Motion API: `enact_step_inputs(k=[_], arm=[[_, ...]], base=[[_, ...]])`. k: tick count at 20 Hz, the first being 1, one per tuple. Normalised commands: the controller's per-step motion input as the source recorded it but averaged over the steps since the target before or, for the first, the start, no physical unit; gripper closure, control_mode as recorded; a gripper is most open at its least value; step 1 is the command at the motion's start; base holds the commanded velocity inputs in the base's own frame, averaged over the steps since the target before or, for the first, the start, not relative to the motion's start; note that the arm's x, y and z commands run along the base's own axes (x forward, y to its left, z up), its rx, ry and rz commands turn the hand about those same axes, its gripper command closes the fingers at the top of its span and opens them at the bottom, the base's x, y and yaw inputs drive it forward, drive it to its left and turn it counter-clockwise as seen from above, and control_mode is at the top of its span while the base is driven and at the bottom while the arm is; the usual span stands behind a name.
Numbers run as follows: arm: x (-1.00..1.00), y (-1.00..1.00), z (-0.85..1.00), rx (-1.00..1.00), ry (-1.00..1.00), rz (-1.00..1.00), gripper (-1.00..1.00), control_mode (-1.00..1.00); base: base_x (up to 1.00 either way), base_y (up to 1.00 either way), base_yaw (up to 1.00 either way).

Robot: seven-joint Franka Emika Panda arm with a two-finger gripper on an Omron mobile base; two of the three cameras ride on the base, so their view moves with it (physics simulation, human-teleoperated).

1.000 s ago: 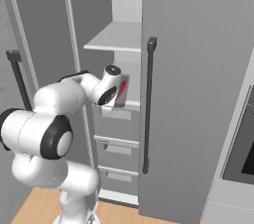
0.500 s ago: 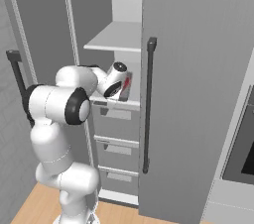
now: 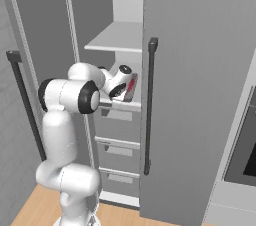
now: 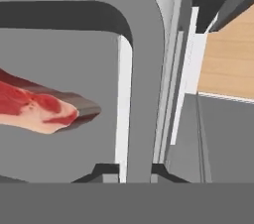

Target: Take the meat container that has the steak and place it on the second highest rack of the freezer. Then take the vegetable container that has the carrot and mushroom and place it on the highest rack of the freezer.

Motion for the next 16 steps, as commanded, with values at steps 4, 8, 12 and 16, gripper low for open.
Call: enact_step_inputs(k=[4,8,12,16], arm=[[0.70,0.00,-0.13,0.00,0.03,0.00,1.00,-1.00],[0.18,0.00,-0.24,0.01,0.01,0.00,1.00,-1.00],[0.01,0.00,-0.32,0.00,0.00,0.00,1.00,-1.00],[-0.11,0.02,-0.40,0.00,0.00,0.00,-1.00,-1.00]], base=[[0.00,0.00,0.00],[0.00,0.00,0.00],[0.00,0.00,0.00],[0.00,0.00,0.00]])
